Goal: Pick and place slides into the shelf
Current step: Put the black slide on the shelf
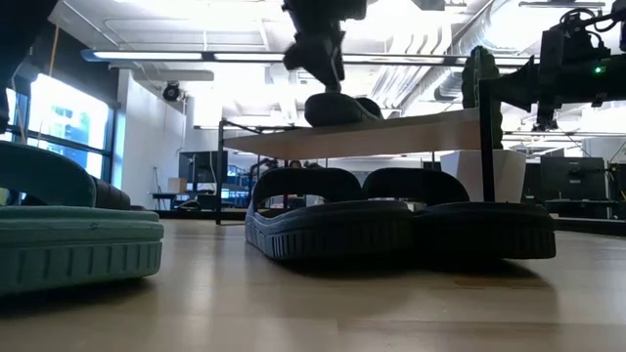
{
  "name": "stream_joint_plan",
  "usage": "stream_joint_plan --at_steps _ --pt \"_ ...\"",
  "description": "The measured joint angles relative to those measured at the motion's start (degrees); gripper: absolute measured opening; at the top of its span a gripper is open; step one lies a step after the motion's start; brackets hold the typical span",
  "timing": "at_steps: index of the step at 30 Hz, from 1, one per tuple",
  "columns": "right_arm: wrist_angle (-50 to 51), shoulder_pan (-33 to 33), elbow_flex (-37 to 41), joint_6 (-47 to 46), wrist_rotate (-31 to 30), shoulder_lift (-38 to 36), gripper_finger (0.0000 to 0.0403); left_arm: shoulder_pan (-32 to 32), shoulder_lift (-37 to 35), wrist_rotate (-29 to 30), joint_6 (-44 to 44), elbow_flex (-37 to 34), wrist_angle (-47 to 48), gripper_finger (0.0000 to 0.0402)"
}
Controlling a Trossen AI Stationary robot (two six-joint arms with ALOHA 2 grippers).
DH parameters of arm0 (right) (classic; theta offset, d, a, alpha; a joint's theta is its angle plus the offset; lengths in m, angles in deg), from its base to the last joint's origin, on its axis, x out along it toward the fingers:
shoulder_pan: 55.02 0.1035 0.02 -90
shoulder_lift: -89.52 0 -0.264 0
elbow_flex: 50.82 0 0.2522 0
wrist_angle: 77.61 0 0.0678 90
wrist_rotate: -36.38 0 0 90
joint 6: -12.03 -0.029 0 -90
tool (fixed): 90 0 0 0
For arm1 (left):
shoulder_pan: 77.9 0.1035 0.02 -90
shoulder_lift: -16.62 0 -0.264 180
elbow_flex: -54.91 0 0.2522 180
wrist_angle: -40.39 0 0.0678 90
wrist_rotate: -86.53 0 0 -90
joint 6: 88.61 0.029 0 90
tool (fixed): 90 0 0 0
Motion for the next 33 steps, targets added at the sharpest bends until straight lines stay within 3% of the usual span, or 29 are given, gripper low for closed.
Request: stream_joint_plan --at_steps 9,16,26,30,33 --pt "0.1 0.0 0.0 0.1 0.4 0.0 0.0 -3.4 -6.3 -1.0 -10.2 0.0 18.8 0.0194" --pt "0.1 0.0 0.0 0.0 0.4 0.0 0.0 -3.7 -10.2 -11.2 -28.0 -0.1 39.0 0.018" --pt "0.2 0.0 0.0 0.1 0.4 0.0 0.0 -2.6 -15.8 -24.0 -45.3 -3.7 37.8 0.0165" --pt "0.5 0.0 0.0 0.1 0.4 0.0 0.0 -1.4 -19.9 -27.6 -47.0 -11.2 38.0 0.0159" --pt "0.5 0.0 0.0 0.1 0.3 0.0 0.0 -1.5 -24.2 -28.8 -46.2 -21.1 38.2 0.0154"
